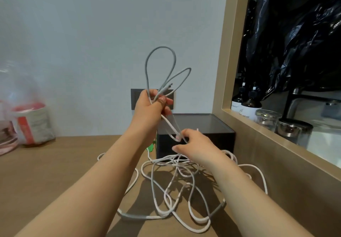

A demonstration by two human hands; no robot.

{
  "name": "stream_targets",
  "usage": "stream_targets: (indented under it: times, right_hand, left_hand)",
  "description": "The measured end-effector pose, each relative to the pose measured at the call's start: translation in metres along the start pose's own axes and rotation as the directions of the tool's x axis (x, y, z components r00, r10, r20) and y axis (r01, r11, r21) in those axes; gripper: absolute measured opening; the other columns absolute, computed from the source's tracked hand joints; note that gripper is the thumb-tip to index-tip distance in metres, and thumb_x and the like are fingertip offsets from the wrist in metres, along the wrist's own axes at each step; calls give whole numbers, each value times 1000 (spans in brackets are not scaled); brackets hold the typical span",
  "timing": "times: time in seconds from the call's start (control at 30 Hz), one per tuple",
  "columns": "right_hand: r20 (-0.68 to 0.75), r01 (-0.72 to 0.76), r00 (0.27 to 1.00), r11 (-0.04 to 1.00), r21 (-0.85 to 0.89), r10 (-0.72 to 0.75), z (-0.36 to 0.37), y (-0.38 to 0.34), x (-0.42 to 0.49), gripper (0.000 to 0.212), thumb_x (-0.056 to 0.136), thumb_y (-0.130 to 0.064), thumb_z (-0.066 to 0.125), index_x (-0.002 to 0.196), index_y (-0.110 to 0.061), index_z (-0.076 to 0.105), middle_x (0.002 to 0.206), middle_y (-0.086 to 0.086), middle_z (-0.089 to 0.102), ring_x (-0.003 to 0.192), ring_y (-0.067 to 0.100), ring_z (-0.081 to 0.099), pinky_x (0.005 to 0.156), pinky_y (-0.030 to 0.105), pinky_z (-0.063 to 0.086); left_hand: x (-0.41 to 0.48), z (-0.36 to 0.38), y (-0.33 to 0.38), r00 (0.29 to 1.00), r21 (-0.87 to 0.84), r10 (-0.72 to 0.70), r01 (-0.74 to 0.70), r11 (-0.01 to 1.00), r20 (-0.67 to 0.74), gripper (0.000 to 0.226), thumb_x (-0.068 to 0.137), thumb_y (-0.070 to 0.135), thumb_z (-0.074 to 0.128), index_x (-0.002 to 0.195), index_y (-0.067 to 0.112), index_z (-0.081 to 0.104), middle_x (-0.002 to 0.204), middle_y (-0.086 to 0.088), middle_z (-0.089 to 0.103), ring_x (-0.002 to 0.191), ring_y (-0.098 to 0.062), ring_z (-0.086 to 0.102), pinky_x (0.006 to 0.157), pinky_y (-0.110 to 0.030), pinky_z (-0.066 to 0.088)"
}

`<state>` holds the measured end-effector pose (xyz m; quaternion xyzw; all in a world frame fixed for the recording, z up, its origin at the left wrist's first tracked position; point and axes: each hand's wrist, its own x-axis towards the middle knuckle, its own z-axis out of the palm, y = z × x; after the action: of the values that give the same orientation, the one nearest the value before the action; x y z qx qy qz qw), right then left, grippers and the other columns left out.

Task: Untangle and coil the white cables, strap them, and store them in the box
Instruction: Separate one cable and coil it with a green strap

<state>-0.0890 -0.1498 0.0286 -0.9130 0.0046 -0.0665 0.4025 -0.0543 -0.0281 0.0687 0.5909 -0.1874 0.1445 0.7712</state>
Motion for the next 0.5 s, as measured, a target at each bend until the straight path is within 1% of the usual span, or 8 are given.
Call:
stream_targets:
  times: [0.03, 0.07, 0.13, 0.23, 0.3, 0.33, 0.43, 0.5]
  right_hand:
    - [-26, 11, 1000, 996, -85, -13, -1, 3, 1, 8, 90, -23, 57, 94, -17, 59, 81, -4, 55, 78, 13, 56, 69, 27, 48]
    - [-61, -4, 998, 992, -127, -4, -3, 4, 2, 15, 92, -26, 55, 87, -15, 63, 74, -2, 56, 72, 15, 56, 69, 30, 50]
    - [-116, -53, 992, 994, -95, 41, -11, 4, 1, 26, 94, -33, 50, 81, -15, 64, 66, 0, 56, 62, 15, 55, 57, 28, 48]
    - [-219, -5, 975, 990, 140, 36, -31, -7, -4, 30, 94, -37, 48, 85, -13, 63, 61, 2, 57, 48, 11, 52, 44, 21, 45]
    - [-317, 110, 949, 927, 358, 10, -45, -20, -8, 28, 92, -36, 54, 83, -11, 62, 57, 4, 56, 43, 11, 51, 46, 23, 49]
    - [-407, 193, 913, 904, 381, -24, -51, -26, -9, 26, 89, -35, 58, 80, -11, 62, 56, 3, 55, 43, 10, 51, 51, 26, 51]
    - [-644, 430, 736, 879, 206, -209, -65, -44, -8, 20, 82, -29, 66, 71, -12, 63, 57, 0, 52, 54, 12, 54, 53, 23, 50]
    - [-655, 411, 689, 912, 0, -311, -66, -42, -3, 18, 83, -26, 63, 70, -13, 64, 60, -4, 52, 66, 15, 53, 59, 17, 44]
  left_hand:
    - [0, -1, 3, 1000, -36, 13, -14, 999, -11, 20, 97, -1, 38, 86, 14, 42, 75, -5, 59, 45, -3, 48, 49, -15, 44]
    - [1, -2, 5, 999, -56, 26, -27, 998, -24, 20, 98, -1, 38, 87, 14, 42, 75, -5, 58, 44, -3, 48, 47, -15, 43]
    - [2, -7, 8, 998, -26, 42, -43, 999, -54, 20, 98, 0, 38, 87, 16, 42, 75, -4, 58, 44, -3, 48, 47, -14, 42]
    - [3, -14, 8, 993, 31, 22, -19, 999, -115, 19, 99, 3, 38, 87, 18, 41, 77, -4, 59, 51, -6, 48, 49, -14, 44]
    - [2, -15, 6, 992, 42, 5, 1, 999, -129, 19, 99, 5, 39, 87, 19, 41, 80, -5, 62, 54, -8, 48, 50, -15, 44]
    - [0, -13, 4, 993, 63, 1, 7, 998, -120, 18, 99, 6, 40, 87, 19, 42, 82, -5, 63, 54, -8, 48, 50, -15, 45]
    - [-2, -9, 2, 994, 82, -38, 47, 996, -104, 15, 99, 9, 43, 88, 19, 44, 84, -3, 66, 55, -8, 50, 53, -18, 46]
    - [0, -9, 0, 991, 71, -79, 87, 994, -107, 14, 98, 8, 44, 88, 17, 45, 80, -3, 66, 48, -4, 50, 48, -15, 44]
